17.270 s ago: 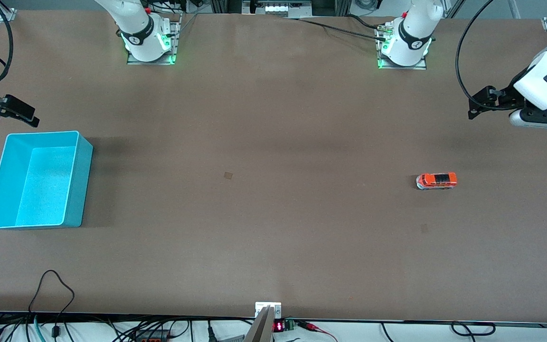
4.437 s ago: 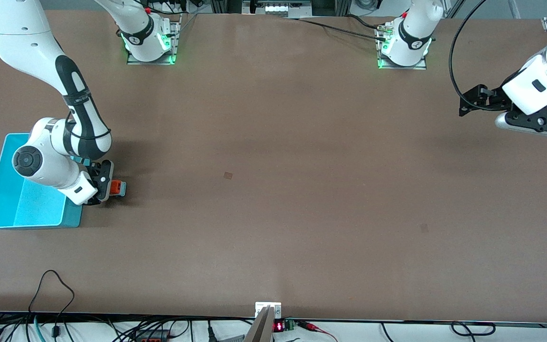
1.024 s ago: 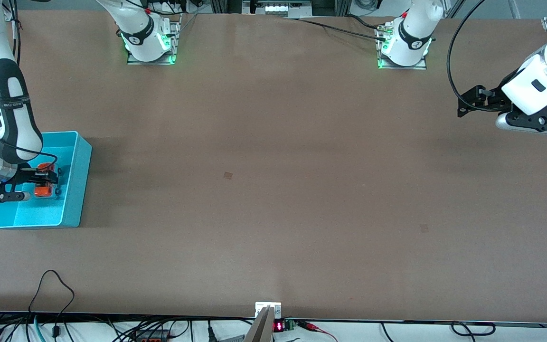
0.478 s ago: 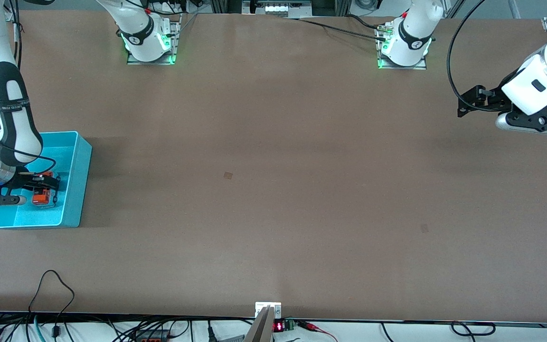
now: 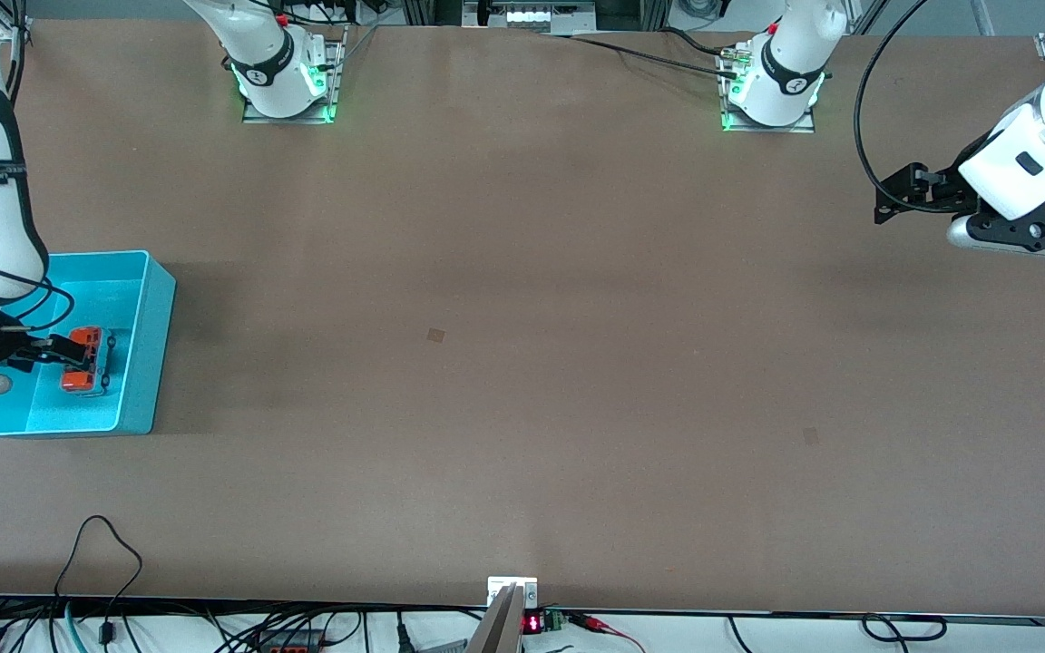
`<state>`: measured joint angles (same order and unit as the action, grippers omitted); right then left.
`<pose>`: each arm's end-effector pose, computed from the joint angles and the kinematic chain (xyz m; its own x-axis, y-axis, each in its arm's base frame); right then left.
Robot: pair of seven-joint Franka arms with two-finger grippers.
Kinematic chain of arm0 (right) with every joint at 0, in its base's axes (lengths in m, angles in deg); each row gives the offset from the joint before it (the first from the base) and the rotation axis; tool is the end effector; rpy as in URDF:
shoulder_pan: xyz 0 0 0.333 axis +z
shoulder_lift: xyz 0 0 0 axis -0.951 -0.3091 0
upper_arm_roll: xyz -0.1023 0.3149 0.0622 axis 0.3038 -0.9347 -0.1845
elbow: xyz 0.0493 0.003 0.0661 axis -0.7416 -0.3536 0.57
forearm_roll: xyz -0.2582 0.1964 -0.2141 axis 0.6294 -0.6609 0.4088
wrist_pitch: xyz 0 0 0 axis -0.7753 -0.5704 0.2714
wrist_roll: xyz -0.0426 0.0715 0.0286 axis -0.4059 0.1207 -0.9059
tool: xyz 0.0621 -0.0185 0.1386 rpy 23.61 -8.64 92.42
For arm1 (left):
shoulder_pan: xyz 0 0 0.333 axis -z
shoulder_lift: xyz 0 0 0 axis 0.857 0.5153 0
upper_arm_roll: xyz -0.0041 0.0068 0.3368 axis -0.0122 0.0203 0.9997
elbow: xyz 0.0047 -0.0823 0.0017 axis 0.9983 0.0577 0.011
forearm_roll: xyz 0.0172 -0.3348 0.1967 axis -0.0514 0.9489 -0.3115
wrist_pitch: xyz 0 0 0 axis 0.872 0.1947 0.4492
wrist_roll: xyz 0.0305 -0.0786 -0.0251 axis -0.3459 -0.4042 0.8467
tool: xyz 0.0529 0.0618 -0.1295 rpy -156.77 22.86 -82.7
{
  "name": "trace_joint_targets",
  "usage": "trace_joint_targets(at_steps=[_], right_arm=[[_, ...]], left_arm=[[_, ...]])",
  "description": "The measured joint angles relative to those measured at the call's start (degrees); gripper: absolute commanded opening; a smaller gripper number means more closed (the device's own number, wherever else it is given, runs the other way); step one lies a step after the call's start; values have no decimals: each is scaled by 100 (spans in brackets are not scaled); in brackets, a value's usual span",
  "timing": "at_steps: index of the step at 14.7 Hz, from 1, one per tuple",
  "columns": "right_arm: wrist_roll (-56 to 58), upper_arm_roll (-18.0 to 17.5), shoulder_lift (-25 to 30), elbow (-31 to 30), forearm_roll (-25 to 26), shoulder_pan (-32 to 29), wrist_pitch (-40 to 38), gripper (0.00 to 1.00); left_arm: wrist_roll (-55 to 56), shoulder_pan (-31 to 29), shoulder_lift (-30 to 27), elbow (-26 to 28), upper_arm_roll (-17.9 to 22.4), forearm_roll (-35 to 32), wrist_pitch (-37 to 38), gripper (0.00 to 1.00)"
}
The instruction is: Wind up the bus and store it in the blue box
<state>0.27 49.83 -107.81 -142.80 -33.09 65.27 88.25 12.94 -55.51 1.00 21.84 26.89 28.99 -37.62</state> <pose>0.6466 -0.2234 0.2827 0.9923 0.0513 0.1123 0.0502 -0.9987 0.0130 0.5355 -0.0442 0.5614 0.9895 -0.1023 -0.1026 -0.0999 -0.9946 0.0279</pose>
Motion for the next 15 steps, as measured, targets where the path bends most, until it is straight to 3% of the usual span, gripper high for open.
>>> trace_joint_targets(at_steps=[3,6,12,13,15], right_arm=[[-1,-27,360,123,-15,112,-433,100],[-199,-41,692,581,-36,263,-1475,100],[-1716,-88,1375,1221,301,942,-2915,100],[-2053,-173,1482,1263,448,1053,-3094,100],[-2769,-674,1652,1413,713,1032,-3465,100]], left_arm=[[0,-1,0,0,0,0,0,100],[0,-1,0,0,0,0,0,100],[0,1,0,0,0,0,0,100],[0,1,1,0,0,0,0,100],[0,1,1,0,0,0,0,100]])
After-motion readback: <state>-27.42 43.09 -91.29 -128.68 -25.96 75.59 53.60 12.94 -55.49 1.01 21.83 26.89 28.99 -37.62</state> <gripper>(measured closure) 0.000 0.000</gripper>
